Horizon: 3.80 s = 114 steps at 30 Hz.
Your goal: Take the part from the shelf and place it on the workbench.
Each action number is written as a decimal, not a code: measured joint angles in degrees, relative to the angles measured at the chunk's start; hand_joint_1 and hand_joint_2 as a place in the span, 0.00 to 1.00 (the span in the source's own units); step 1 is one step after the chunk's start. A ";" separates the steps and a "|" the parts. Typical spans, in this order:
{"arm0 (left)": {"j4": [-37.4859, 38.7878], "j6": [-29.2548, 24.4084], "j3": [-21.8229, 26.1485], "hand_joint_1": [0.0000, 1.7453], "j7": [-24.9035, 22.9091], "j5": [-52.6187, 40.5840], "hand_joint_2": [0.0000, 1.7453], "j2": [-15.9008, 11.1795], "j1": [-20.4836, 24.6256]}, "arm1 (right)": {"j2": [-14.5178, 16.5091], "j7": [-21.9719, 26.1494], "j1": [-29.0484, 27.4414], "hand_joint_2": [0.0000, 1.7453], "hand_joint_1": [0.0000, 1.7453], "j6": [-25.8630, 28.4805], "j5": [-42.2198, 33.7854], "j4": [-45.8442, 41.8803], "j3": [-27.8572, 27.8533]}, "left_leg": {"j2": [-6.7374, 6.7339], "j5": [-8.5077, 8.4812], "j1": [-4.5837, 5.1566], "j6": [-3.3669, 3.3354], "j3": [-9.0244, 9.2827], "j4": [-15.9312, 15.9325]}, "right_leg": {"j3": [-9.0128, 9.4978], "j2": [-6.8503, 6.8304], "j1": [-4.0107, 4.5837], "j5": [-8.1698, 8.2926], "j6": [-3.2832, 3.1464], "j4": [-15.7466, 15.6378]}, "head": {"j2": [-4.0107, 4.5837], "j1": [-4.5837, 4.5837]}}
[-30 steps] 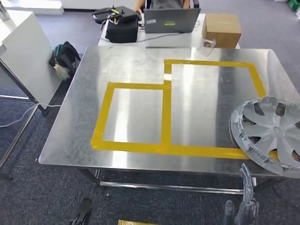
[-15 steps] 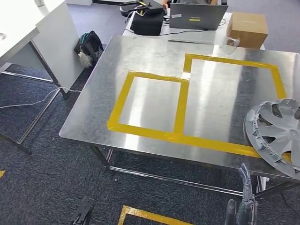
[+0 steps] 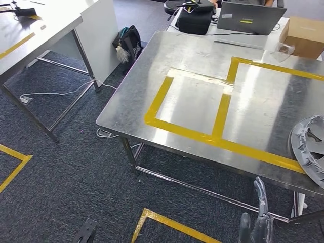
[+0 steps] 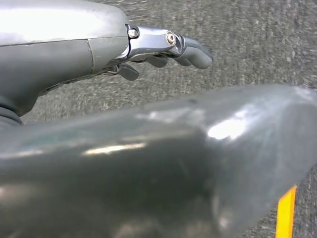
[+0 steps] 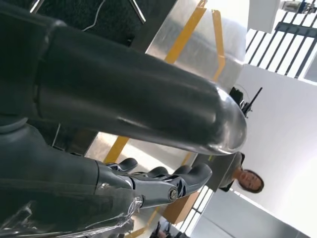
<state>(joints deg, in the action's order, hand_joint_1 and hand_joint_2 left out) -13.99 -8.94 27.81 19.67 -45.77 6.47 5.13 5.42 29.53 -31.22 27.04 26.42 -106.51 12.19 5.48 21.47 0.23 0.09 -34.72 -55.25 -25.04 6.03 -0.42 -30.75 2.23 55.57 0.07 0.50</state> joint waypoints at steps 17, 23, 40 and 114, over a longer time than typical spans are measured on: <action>0.03 -0.10 0.14 0.00 -0.06 -1.61 0.00 -0.23 -0.31 | -1.17 -2.21 1.09 0.00 0.00 2.71 -0.43 0.97 3.08 | -9.34 6.71 -0.65 1.74 7.04 -0.02 | -8.84 -14.03 0.29 6.41 0.21 2.38 | 0.00 -0.85; 0.04 -0.19 0.19 0.00 -0.11 -2.10 0.00 -0.53 -0.61 | -2.44 -3.16 1.18 0.00 0.00 4.11 0.13 1.48 4.31 | -5.36 3.31 -0.38 -0.74 3.07 0.15 | -12.83 -6.21 -0.04 -4.55 0.97 16.34 | 0.00 -0.70; 0.04 -0.34 0.32 0.00 0.31 -2.46 0.00 -0.34 -1.17 | -4.19 -5.34 1.49 0.00 0.00 7.36 0.07 2.29 6.43 | -4.74 9.53 -0.25 2.35 -5.58 -17.87 | -5.39 -8.59 0.71 3.83 -2.76 0.94 | 0.00 -1.67; 0.33 1.51 6.23 0.00 1.52 -3.19 0.00 -1.96 -3.55 | -8.55 -7.58 6.22 0.00 0.00 10.37 -2.89 10.34 9.21 | -4.88 2.87 -0.20 -1.03 3.26 0.09 | -10.52 -6.56 -0.32 -3.68 1.00 14.75 | 0.00 -1.81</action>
<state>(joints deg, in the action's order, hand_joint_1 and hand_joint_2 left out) -13.66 -7.43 34.05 21.19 -48.95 4.51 1.57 -3.13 21.95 -25.00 37.41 23.53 -96.17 21.40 0.60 24.33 0.03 -0.94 -31.47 -55.15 -35.56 -0.53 -0.75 -34.43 3.23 70.32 0.07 -1.32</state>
